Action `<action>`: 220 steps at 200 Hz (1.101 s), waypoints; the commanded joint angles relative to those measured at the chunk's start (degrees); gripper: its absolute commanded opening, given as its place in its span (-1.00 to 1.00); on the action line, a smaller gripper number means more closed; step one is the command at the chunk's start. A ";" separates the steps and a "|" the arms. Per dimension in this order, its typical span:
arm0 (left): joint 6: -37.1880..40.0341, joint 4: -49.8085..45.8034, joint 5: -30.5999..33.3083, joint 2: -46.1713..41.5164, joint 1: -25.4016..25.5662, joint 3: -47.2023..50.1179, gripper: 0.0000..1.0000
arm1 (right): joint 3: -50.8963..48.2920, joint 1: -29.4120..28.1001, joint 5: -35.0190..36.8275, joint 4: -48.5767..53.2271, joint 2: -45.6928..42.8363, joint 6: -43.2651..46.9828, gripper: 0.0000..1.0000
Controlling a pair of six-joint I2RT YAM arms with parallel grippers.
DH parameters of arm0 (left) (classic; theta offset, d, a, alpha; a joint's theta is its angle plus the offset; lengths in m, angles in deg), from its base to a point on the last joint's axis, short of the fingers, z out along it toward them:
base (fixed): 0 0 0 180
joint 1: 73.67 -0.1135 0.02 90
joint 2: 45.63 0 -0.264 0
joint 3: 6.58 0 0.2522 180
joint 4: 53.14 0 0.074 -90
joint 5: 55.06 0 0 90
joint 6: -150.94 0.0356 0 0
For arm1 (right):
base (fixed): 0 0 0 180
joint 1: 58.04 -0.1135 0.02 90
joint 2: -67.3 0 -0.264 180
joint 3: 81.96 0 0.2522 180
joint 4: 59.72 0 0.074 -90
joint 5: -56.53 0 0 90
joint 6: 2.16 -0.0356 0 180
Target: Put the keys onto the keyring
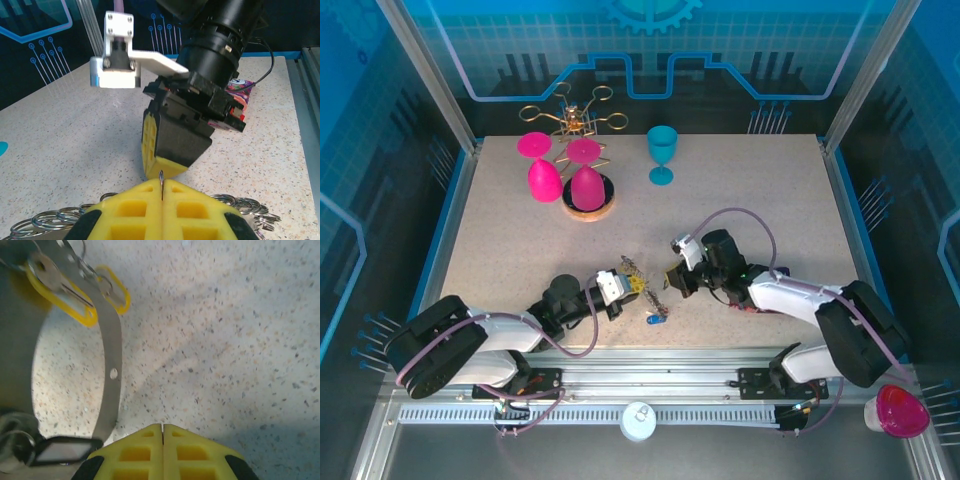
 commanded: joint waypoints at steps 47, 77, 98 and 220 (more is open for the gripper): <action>-0.49 -2.03 -1.91 -2.61 -0.09 -0.42 -1.00 | 0.87 1.43 -9.93 -2.64 -6.91 14.44 -0.30; -0.79 -2.23 -2.42 -2.80 -0.30 -0.35 -1.00 | -2.93 1.36 -18.84 -7.26 -12.12 24.56 -0.40; -0.84 -1.97 -2.91 -2.41 -0.38 -0.37 -1.00 | -3.51 0.91 -20.49 -8.32 -13.01 30.48 -0.47; -0.70 -1.36 -3.80 -2.01 -0.62 -0.52 -1.00 | 1.66 -4.39 -21.62 -7.20 -4.15 34.84 -0.67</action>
